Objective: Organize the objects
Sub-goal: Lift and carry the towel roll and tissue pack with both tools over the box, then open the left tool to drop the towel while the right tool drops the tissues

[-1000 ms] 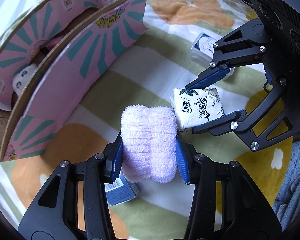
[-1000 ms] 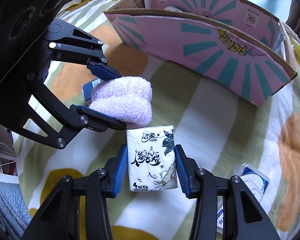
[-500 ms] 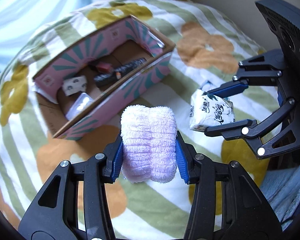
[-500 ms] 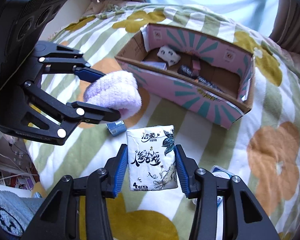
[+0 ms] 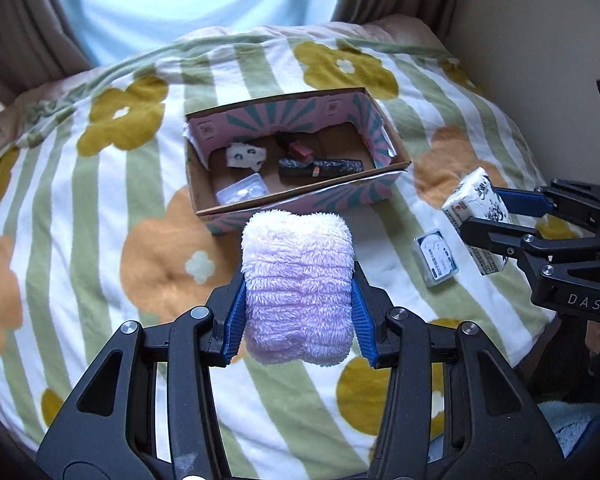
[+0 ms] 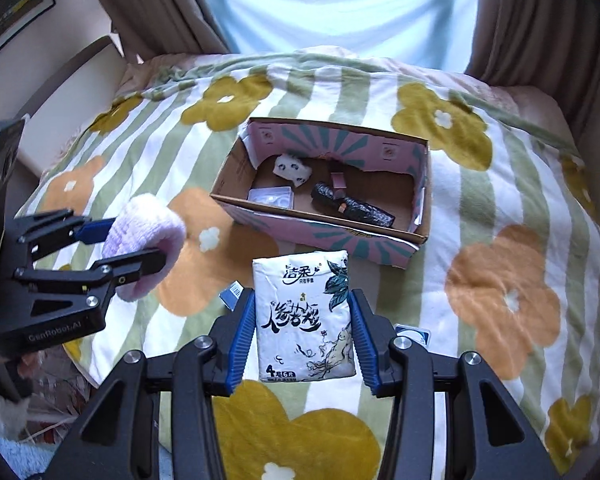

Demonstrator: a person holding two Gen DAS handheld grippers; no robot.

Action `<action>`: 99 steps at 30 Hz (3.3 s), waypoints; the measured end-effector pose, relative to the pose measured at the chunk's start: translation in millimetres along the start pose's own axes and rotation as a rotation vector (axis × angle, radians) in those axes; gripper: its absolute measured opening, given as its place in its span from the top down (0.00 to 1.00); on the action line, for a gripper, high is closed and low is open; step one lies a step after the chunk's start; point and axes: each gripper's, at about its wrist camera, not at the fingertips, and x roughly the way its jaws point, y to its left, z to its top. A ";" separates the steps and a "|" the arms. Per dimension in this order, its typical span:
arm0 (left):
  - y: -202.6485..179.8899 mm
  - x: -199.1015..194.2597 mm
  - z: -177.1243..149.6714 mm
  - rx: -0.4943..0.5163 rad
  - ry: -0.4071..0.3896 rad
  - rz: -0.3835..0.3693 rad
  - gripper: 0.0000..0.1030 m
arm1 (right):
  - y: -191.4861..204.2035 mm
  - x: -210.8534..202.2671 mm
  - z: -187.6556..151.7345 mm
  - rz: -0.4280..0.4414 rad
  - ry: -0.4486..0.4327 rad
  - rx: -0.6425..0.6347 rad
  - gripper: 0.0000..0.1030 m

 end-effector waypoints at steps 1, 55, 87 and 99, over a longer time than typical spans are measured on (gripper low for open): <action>2.4 -5.9 -1.2 -0.039 -0.009 0.014 0.59 | -0.4 -4.8 0.6 -0.006 -0.005 0.019 0.59; 48.8 161.6 164.6 -0.073 0.112 -0.007 0.59 | -77.6 132.9 168.1 -0.094 0.022 0.226 0.59; 40.3 270.9 142.0 -0.032 0.303 -0.022 0.00 | -106.3 241.7 165.8 -0.039 0.175 0.338 0.02; 42.7 262.3 139.6 -0.047 0.302 -0.023 0.00 | -104.6 234.4 161.6 -0.006 0.238 0.080 0.02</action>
